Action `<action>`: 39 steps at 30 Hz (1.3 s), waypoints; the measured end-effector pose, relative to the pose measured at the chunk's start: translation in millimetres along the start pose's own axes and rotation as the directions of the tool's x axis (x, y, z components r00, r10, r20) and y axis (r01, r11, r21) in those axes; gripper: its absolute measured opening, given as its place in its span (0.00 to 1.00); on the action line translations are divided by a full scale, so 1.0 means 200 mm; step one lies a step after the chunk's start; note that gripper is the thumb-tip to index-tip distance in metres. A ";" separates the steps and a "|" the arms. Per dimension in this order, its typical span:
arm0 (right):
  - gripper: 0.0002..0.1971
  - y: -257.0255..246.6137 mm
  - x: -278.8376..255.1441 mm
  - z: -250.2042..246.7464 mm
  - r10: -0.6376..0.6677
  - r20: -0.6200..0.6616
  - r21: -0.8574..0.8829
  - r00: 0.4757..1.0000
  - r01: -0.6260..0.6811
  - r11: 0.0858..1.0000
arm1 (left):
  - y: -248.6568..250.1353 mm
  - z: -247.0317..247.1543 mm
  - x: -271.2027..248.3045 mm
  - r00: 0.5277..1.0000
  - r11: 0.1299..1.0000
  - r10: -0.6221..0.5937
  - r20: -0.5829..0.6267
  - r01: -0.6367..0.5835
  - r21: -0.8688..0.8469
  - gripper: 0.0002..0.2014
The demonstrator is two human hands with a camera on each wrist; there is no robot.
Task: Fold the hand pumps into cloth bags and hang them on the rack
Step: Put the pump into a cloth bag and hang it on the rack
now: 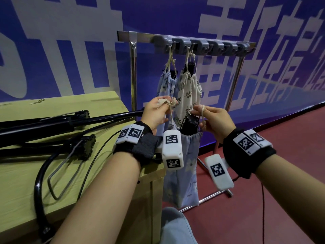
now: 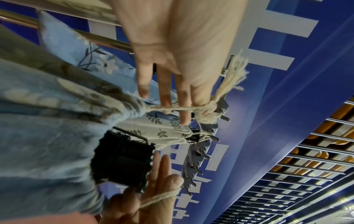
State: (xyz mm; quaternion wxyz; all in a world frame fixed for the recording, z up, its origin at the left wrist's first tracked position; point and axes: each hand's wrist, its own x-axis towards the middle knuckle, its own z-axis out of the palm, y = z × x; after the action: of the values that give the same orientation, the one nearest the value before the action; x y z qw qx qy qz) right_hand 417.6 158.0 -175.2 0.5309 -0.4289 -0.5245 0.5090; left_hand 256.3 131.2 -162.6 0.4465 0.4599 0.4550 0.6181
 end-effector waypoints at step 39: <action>0.19 0.14 -0.02 0.01 -0.321 -0.028 -0.589 0.947 0.243 0.770 | 0.00 0.01 0.00 0.961 0.969 -0.243 0.133 0.246 -0.003 0.14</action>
State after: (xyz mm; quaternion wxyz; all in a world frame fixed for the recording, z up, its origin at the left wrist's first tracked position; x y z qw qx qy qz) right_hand 413.8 156.9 -204.0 0.4778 -0.5174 -0.6776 0.2115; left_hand 258.3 132.3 -161.5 0.5530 0.4358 0.4717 0.5308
